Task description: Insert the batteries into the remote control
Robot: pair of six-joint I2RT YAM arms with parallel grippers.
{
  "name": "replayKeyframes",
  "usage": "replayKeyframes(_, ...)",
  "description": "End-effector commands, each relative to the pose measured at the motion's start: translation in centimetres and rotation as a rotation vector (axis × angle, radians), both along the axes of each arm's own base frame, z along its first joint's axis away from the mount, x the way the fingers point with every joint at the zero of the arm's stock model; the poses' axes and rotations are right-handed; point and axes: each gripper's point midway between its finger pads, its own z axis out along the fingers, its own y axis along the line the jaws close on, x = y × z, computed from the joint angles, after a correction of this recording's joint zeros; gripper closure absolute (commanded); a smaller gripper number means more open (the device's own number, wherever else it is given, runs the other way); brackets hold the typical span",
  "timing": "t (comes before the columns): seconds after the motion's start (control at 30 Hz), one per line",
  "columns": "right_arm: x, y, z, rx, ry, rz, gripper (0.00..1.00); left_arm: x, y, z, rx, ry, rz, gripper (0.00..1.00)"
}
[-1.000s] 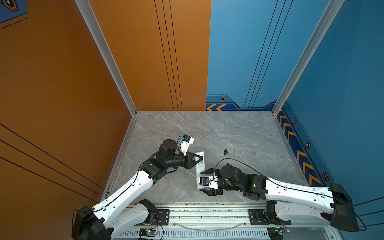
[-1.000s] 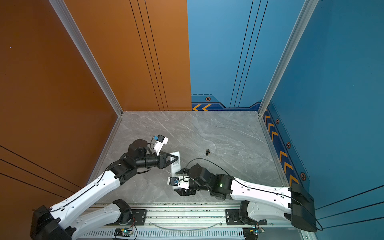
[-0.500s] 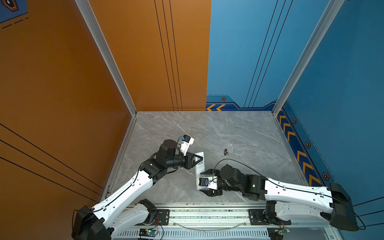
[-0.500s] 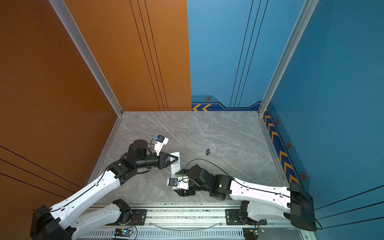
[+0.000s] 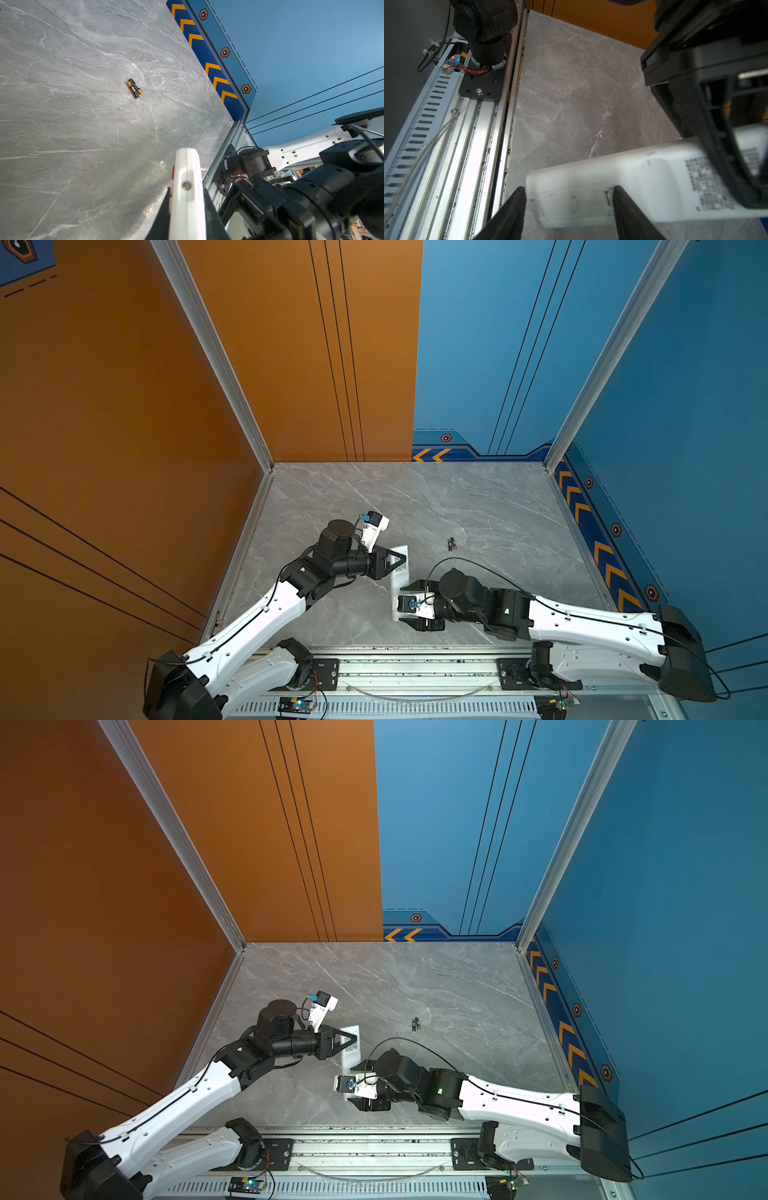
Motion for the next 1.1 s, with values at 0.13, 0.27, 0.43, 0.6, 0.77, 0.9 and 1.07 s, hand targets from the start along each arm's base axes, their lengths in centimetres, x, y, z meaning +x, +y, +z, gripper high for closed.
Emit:
replayKeyframes(0.13, -1.8, -0.4, -2.1, -0.086, 0.075, 0.047, 0.4, -0.1, -0.7, 2.9, -0.056, -0.078, -0.029, 1.0)
replayKeyframes(0.27, -2.1, -0.4, -1.9, -0.078, 0.087, 0.056, 0.41, -0.1, -0.6, 2.8, -0.049, -0.079, -0.024, 1.0)
replayKeyframes(0.43, -2.2, -0.4, -1.6, -0.069, 0.087, 0.059, 0.43, 0.0, -0.5, 2.8, -0.046, -0.082, -0.018, 1.0)
replayKeyframes(0.6, -2.2, -0.3, -1.5, -0.071, 0.083, 0.058, 0.47, 0.0, -0.4, 2.7, -0.036, -0.081, -0.013, 1.0)
replayKeyframes(0.77, -2.2, -0.4, -1.3, -0.066, 0.08, 0.057, 0.48, 0.1, -0.3, 2.4, -0.02, -0.08, -0.008, 1.0)
replayKeyframes(0.9, -2.3, -0.5, -1.0, -0.06, 0.076, 0.062, 0.49, 0.1, -0.3, 2.4, -0.014, -0.082, -0.006, 1.0)
replayKeyframes(1.07, -2.2, -0.6, -0.9, -0.058, 0.071, 0.06, 0.51, 0.1, -0.3, 2.4, -0.005, -0.085, -0.005, 1.0)
